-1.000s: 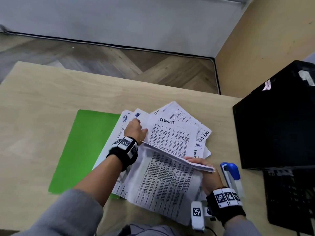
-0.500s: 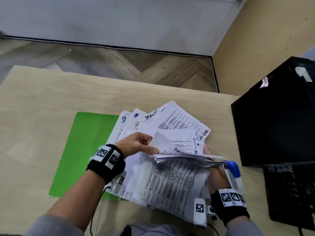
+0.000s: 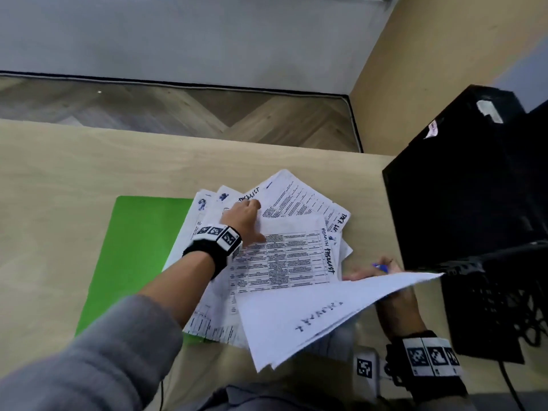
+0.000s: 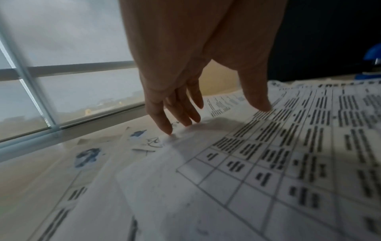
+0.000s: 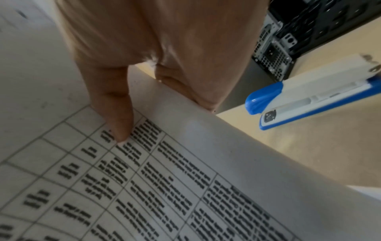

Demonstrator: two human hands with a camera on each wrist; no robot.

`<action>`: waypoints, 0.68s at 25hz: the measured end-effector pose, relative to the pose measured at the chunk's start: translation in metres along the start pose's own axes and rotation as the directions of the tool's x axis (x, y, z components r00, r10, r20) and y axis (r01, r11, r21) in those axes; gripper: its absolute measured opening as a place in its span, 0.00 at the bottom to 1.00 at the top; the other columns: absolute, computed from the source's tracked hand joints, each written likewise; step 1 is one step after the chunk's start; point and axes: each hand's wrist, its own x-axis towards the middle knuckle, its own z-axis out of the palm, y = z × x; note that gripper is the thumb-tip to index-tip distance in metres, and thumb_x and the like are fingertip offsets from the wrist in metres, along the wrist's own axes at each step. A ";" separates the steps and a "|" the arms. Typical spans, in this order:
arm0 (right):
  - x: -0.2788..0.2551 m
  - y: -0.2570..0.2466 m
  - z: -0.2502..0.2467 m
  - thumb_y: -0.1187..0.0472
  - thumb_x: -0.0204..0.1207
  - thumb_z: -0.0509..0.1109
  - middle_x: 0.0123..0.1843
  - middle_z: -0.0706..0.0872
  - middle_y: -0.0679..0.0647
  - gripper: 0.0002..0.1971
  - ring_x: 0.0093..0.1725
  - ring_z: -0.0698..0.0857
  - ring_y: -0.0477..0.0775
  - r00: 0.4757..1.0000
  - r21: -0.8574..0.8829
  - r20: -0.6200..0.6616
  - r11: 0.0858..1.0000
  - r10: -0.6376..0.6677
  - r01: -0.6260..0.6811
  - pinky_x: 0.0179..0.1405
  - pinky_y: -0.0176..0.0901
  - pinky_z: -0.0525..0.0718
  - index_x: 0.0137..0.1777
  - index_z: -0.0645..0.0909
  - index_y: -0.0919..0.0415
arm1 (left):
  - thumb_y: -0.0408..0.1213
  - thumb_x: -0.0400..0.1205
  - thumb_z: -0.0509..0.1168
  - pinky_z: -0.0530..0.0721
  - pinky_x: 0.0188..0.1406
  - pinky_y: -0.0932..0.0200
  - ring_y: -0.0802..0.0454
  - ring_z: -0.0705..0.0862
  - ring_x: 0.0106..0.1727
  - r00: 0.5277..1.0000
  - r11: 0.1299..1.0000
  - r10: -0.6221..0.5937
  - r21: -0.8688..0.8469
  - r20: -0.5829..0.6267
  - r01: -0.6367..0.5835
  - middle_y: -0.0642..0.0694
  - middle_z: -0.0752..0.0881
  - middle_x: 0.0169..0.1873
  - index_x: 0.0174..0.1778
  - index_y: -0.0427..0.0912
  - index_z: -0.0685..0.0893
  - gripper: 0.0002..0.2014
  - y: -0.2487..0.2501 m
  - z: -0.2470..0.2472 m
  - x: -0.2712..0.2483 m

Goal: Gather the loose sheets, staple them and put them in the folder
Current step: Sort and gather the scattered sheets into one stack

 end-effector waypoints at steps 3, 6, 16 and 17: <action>-0.012 0.002 -0.006 0.52 0.62 0.76 0.32 0.92 0.55 0.12 0.37 0.93 0.53 0.987 0.049 0.077 0.989 -0.144 0.141 0.39 0.41 0.90 0.42 0.88 0.58 | 0.61 0.60 0.80 0.74 0.69 0.36 0.43 0.74 0.69 0.995 0.963 -0.029 0.270 0.095 0.003 0.45 0.77 0.65 0.69 0.45 0.72 0.45 0.006 0.004 0.019; -0.026 0.008 -0.019 0.53 0.56 0.80 0.47 0.93 0.53 0.06 0.50 0.91 0.52 0.967 -0.025 0.200 0.986 -0.157 0.166 0.53 0.45 0.86 0.30 0.91 0.55 | 0.55 0.65 0.79 0.79 0.56 0.48 0.44 0.82 0.59 0.988 0.961 0.054 0.260 0.143 -0.090 0.47 0.84 0.49 0.53 0.48 0.83 0.25 0.005 0.006 0.018; -0.020 -0.006 0.027 0.69 0.71 0.73 0.53 0.93 0.59 0.17 0.52 0.91 0.55 0.975 0.017 -0.127 0.982 -0.185 0.188 0.54 0.44 0.90 0.61 0.84 0.65 | 0.31 0.71 0.78 0.83 0.25 0.62 0.57 0.86 0.25 0.949 0.526 -0.248 -0.850 -0.194 -0.036 0.44 0.89 0.34 0.52 0.37 0.83 0.15 -0.065 -0.002 -0.048; -0.014 -0.006 0.034 0.69 0.71 0.73 0.52 0.93 0.58 0.16 0.52 0.91 0.55 0.980 0.040 -0.116 0.985 -0.165 0.170 0.52 0.43 0.90 0.60 0.84 0.63 | 0.27 0.75 0.75 0.81 0.21 0.65 0.58 0.83 0.22 0.935 0.472 -0.313 -0.881 -0.165 0.003 0.45 0.87 0.31 0.50 0.36 0.84 0.10 -0.067 0.004 -0.057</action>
